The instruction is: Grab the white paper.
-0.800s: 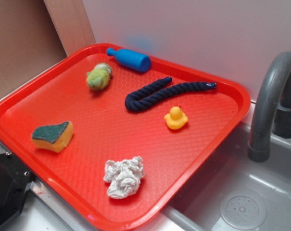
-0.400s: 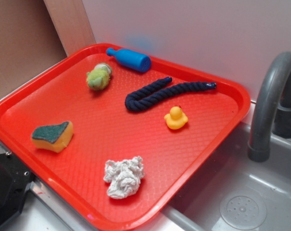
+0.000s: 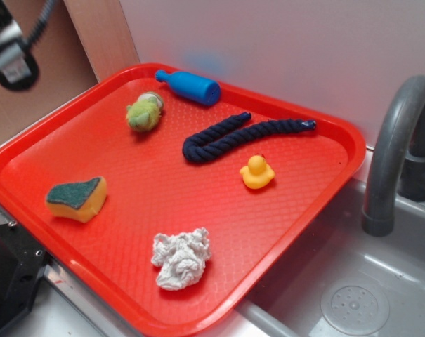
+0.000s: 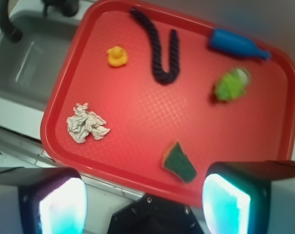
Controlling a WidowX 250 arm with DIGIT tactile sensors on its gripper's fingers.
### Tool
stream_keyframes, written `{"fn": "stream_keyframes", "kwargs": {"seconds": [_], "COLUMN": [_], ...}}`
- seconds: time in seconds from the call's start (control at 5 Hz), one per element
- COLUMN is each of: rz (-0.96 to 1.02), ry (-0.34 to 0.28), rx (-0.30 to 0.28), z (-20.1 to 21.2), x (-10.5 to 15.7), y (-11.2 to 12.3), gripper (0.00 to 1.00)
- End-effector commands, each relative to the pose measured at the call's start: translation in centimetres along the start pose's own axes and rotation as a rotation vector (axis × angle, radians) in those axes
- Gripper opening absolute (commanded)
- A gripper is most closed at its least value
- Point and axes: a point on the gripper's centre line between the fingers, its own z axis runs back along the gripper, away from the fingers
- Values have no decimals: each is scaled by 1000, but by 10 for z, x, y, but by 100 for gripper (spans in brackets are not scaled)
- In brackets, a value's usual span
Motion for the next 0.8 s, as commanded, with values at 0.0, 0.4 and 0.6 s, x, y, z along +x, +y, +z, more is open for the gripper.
{"fn": "stream_keyframes", "kwargs": {"seconds": [0.0, 0.4, 0.6], "rz": [-273, -243, -246], "ry": [-11, -21, -4], "rx": [32, 66, 22], "z": [-57, -129, -151], "x": [3, 13, 15], "y": [-45, -72, -86], "gripper": [100, 100, 100]}}
